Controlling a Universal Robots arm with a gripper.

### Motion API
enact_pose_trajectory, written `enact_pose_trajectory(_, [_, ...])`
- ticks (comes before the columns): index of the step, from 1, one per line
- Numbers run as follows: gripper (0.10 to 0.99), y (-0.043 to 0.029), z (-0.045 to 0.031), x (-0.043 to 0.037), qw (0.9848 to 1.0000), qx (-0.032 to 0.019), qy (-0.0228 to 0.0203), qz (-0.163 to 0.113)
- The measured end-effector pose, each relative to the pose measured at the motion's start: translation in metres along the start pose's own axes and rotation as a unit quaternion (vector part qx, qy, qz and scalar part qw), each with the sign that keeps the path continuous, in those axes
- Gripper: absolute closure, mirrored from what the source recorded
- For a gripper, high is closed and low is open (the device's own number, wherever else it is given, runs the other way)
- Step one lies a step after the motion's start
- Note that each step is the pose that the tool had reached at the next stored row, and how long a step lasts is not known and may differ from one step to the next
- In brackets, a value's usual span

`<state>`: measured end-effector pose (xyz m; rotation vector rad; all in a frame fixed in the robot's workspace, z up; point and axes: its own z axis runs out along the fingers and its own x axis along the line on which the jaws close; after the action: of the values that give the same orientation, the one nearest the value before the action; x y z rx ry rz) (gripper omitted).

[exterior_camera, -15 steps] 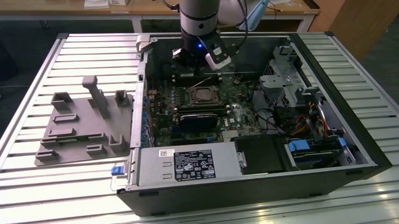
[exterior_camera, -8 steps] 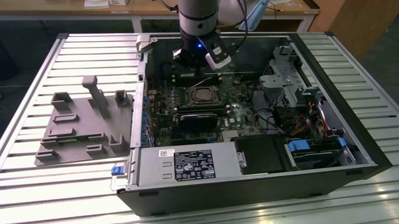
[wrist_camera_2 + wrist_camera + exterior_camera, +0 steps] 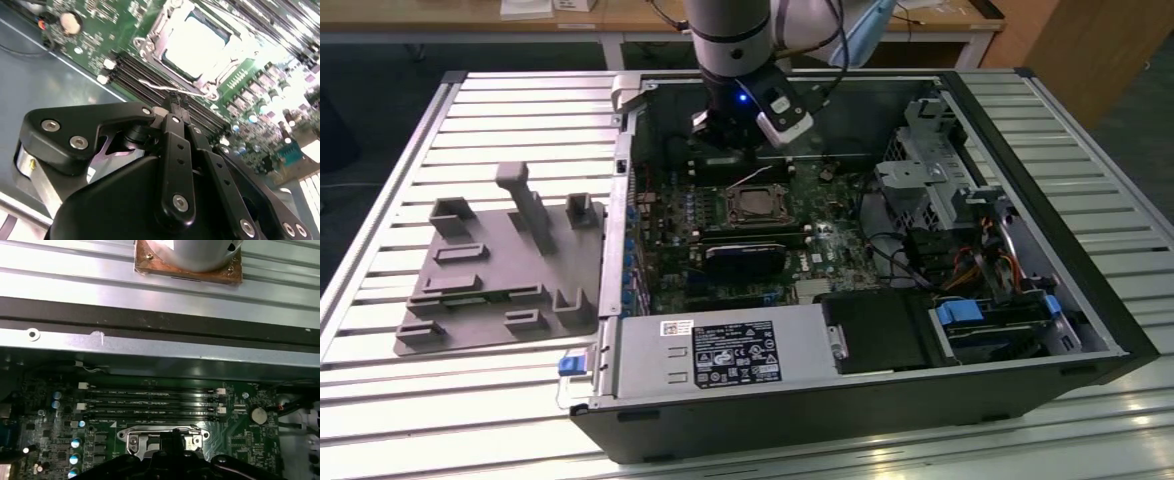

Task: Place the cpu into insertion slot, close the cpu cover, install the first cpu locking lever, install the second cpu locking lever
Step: 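Install the first cpu locking lever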

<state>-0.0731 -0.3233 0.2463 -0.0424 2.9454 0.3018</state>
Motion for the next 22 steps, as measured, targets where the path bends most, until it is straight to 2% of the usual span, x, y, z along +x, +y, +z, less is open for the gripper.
enact_pose_trajectory(1, [0.984, -0.0001, 0.0006, 0.0002, 1.0000, 0.0003, -0.0044, -0.001])
enact_pose_trajectory(3, [0.984, -0.0005, 0.0027, 0.0006, 1.0000, 0.0004, -0.0082, -0.002])
enact_pose_trajectory(10, [0.984, -0.0027, 0.0128, 0.0019, 0.9997, 0.0029, -0.0137, 0.022])
enact_pose_trajectory(14, [0.984, -0.0035, 0.0169, 0.0016, 0.9991, 0.0026, -0.0173, 0.040])
enact_pose_trajectory(22, [0.984, -0.0014, 0.0229, -0.0002, 0.9983, 0.0043, -0.0203, 0.054])
